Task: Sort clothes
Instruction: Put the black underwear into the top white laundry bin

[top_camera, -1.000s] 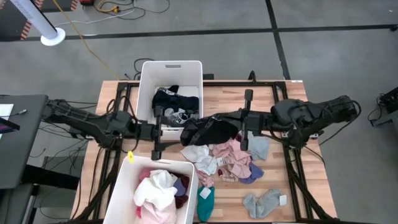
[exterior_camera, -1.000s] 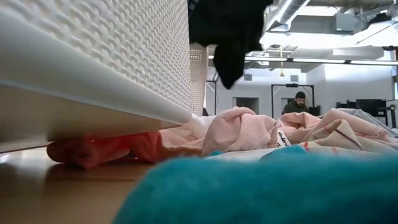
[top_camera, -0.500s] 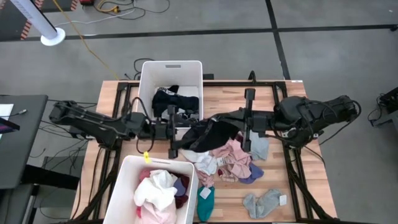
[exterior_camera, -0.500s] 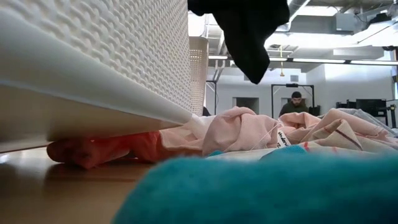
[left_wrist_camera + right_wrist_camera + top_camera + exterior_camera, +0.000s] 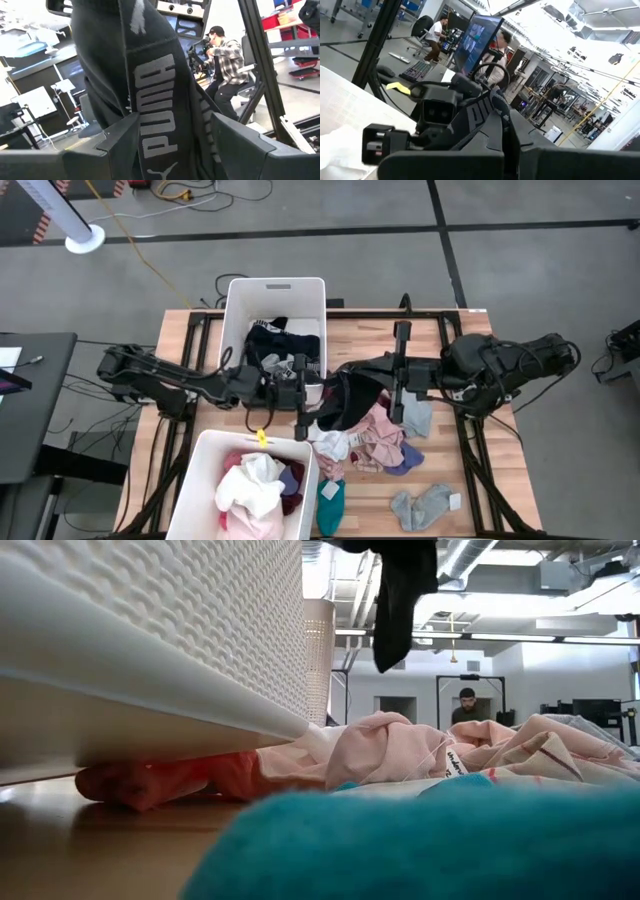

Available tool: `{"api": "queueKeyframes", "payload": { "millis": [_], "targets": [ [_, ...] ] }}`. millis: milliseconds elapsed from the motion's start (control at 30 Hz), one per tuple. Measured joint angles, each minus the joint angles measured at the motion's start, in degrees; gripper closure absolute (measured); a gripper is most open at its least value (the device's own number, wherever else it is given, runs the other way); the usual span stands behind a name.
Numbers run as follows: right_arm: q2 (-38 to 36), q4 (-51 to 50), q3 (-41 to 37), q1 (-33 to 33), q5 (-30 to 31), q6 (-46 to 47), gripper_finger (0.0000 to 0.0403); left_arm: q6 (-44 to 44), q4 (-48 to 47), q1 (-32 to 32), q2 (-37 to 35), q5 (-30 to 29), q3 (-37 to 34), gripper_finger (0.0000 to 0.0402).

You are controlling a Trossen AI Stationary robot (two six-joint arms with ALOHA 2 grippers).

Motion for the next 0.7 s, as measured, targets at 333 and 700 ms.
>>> {"api": "queueKeyframes", "payload": {
  "millis": [333, 700],
  "targets": [
    [0.0, -4.03, 0.0, -1.24, 1.84, 0.03, 0.0396, -8.88, -2.67, -0.04, -2.31, 0.03, 0.13, 0.014],
    [0.0, -4.23, 0.0, -3.9, 1.97, 0.28, 0.0396, -15.58, -6.22, -0.04, -4.06, 1.58, 0.13, 0.0054]
  ]
}}
